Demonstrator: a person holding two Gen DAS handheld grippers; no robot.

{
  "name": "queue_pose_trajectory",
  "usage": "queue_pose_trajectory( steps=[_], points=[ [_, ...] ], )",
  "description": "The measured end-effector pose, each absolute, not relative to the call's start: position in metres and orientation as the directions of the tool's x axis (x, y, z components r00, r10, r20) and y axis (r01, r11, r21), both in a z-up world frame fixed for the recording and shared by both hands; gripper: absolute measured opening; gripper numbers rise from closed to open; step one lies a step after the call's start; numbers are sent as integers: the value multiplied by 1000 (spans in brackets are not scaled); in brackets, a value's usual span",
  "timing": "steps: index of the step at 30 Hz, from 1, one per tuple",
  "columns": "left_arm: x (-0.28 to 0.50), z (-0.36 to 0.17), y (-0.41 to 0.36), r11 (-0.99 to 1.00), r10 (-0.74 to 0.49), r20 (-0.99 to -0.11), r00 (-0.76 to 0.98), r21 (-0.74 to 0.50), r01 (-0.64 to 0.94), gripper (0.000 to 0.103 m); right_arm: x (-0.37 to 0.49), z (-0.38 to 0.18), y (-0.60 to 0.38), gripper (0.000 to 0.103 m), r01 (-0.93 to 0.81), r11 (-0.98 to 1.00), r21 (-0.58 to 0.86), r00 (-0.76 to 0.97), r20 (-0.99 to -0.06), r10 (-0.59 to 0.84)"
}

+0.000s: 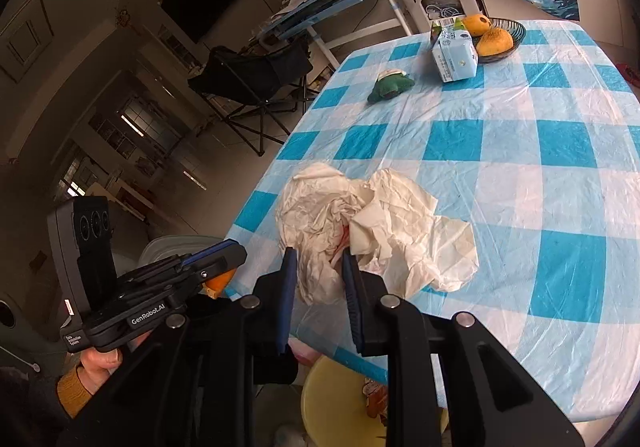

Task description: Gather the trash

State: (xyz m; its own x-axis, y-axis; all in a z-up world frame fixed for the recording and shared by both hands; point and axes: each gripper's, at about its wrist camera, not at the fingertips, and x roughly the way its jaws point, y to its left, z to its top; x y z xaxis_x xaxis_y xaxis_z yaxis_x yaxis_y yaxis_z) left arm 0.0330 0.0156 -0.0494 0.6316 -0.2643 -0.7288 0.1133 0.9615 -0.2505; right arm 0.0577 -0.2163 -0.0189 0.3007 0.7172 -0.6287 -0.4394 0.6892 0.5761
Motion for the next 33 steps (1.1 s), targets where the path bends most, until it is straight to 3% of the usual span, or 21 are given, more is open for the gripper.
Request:
queue_pose_trajectory(
  steps=[4,9,11,12,13,15,16,19,21,24,28,33],
  points=[
    [16,-45,30,962,-251,-720,646,-261,83,16,6,-31,-188,24,-510,646,569,168,-670,723],
    [-2,-44,41,960,-248,-719,649,-271,67,16,-38,-68,-148,25,-573,667,477,17,-806,591],
    [-10,-48,38,960,-254,-729,636,-270,74,16,-42,-80,-135,31,-606,685,405,5,-859,512],
    [-14,-50,35,961,-255,-735,628,-263,82,16,-40,-85,-133,40,-604,698,385,2,-875,485],
    [-18,-52,32,963,-255,-743,619,-255,91,16,-36,-85,-135,48,-590,720,365,24,-883,468],
    [-27,-57,24,966,-251,-760,599,-232,112,16,-26,-76,-147,50,-540,763,355,102,-873,478],
    [-31,-59,20,968,-250,-770,587,-219,124,16,-21,-68,-157,58,-503,787,358,165,-854,493],
    [-38,-69,7,963,-266,-813,518,-194,189,17,-14,-39,-195,68,-371,844,387,384,-764,519],
    [-42,-73,-4,961,-253,-836,486,-159,225,30,-20,-27,-220,73,-301,856,421,487,-704,518],
    [-54,-62,-11,973,-181,-797,576,-58,225,52,-21,-23,-238,73,-223,867,445,575,-658,486],
    [-62,-41,-13,984,-94,-709,699,41,174,64,-12,-28,-237,74,-181,879,441,606,-654,453],
    [-63,-22,-3,995,-35,-638,769,46,83,74,-16,-27,-242,74,-169,892,420,626,-653,426]
  ],
)
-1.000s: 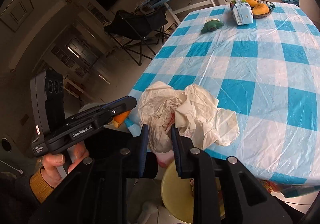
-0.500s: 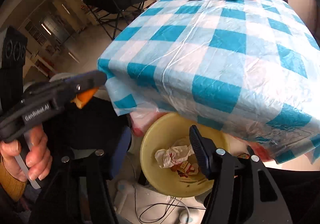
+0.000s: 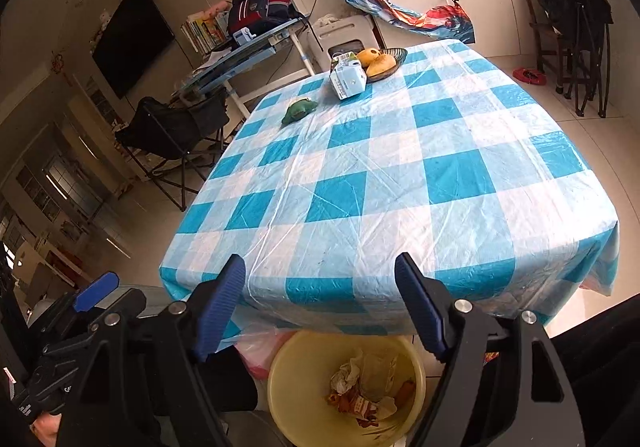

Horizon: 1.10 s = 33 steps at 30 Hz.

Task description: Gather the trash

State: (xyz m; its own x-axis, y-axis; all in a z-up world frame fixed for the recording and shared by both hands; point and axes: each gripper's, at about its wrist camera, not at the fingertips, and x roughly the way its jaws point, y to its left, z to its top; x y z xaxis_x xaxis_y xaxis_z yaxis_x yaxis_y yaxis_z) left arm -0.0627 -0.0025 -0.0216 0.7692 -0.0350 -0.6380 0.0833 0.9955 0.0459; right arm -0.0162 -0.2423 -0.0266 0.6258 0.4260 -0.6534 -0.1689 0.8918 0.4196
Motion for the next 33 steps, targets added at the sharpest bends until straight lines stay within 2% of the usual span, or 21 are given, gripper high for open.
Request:
queue_pose_trajectory(
  steps=[6,11,15,21,33],
  points=[
    [-70,-1,13,998,52,-540,840,65,-20,90,-30,-24,-230,79,-172,932,318,651,-674,350],
    [-79,12,25,992,125,-467,875,79,-100,96,-32,-25,-214,79,-191,956,223,668,-684,293],
    [-87,19,35,990,142,-433,890,71,-123,96,-33,-28,-200,79,-204,967,153,670,-698,252],
    [-88,22,41,990,144,-427,893,61,-130,96,-36,-31,-180,80,-240,968,71,672,-708,218],
    [-90,25,46,992,125,-421,898,26,-126,96,-37,-35,-164,83,-257,966,15,666,-721,188]
  ],
)
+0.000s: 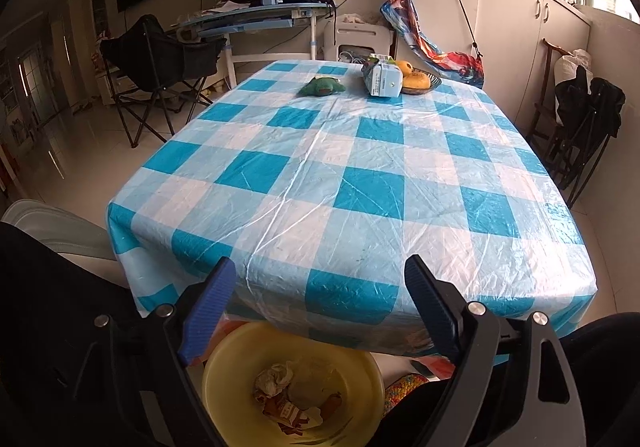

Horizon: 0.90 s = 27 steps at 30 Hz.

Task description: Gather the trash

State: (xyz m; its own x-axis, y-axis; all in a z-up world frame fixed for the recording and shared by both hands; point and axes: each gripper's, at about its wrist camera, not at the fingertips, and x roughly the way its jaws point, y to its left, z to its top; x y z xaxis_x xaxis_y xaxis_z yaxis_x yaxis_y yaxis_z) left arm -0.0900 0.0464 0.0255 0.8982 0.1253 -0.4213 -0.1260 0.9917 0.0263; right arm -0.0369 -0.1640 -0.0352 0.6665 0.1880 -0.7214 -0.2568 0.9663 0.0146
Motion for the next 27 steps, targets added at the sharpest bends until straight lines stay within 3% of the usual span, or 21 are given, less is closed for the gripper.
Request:
queue_pose_trajectory(
  steps=[27],
  points=[
    [-79,7,43,989,150,-466,872,60,-137,96,-37,-28,-160,83,-262,965,30,681,-703,206]
  ],
)
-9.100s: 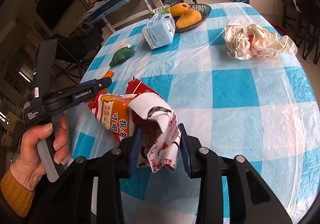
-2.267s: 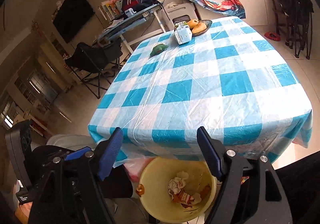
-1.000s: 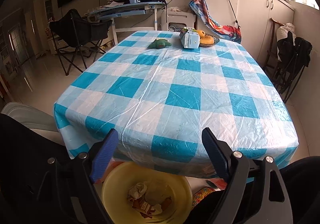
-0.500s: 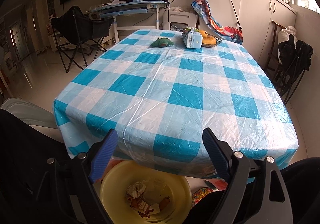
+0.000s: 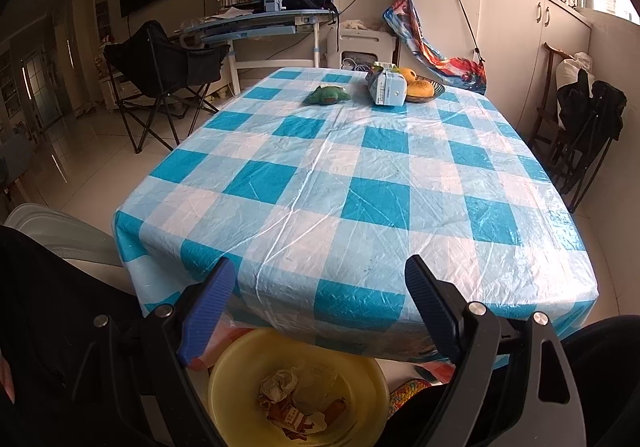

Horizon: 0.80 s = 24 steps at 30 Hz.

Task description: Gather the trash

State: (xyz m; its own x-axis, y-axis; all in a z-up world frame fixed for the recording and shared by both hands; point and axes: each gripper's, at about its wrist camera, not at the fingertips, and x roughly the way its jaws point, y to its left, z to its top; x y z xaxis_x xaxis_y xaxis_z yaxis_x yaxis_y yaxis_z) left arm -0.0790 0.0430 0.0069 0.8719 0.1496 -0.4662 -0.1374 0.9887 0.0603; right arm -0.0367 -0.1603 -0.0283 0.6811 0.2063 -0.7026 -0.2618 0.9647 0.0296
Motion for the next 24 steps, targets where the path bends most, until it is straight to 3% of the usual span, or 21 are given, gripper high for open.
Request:
queue_pose_trajectory(
  steps=[24],
  points=[
    [-69,-4,35,986,162,-502,849,106,-126,96,-34,-25,-176,83,-234,968,87,687,-690,228]
  ],
)
